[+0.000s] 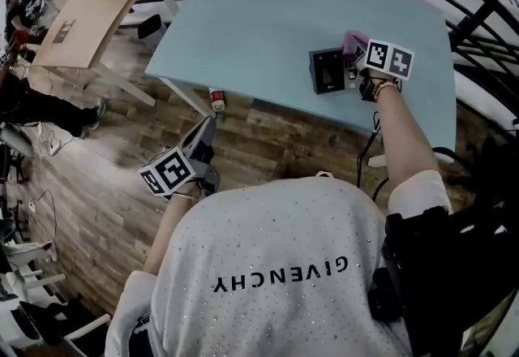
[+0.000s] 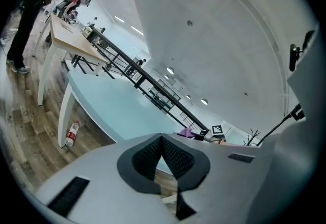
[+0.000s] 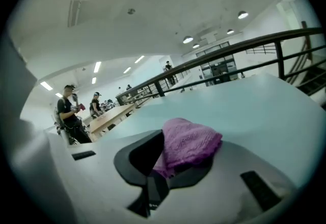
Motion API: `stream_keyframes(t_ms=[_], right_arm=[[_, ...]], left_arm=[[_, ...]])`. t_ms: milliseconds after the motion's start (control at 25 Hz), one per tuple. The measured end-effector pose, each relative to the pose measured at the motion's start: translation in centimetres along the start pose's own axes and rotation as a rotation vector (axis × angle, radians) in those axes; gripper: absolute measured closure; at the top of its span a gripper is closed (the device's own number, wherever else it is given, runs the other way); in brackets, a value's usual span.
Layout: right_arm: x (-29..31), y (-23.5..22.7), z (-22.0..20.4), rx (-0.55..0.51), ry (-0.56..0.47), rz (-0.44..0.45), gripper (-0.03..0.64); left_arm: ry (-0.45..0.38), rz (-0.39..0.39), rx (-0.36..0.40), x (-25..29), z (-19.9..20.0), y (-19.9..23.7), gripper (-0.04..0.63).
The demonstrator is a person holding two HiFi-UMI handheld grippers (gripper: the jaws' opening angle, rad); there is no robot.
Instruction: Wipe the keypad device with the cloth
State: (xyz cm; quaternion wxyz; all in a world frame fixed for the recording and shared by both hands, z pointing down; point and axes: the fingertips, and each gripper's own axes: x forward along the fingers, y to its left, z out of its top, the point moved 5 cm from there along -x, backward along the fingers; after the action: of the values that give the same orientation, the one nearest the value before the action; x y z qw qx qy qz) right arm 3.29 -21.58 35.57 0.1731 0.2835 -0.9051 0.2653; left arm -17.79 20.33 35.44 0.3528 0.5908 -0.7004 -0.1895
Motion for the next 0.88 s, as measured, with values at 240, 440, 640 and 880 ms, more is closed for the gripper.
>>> stream_keyframes(t_ms=[240,440,640,880], right_arm=[[2.2,-1.2,-1.7,-0.003,0.11,-0.144,0.598],[3.4,1.9,-1.8,-0.129,0.168,-0.165,0.598],[5.0,5.9,-3.2,-0.188,0.22,-0.124,0.598],[6.6,9.4,-4.2,-0.233,0.255,-0.082,0.597]], left_arm=[[0.016,-0.002,-0.031,0.5,1.2,3.4,0.595],[0.024,-0.035,-0.047,1.3,2.5,4.6,0.595],[0.018,-0.055,-0.046,1.8,3.5,5.4,0.595],[-0.003,-0.049,-0.078,0.9,4.3,7.0,0.595]])
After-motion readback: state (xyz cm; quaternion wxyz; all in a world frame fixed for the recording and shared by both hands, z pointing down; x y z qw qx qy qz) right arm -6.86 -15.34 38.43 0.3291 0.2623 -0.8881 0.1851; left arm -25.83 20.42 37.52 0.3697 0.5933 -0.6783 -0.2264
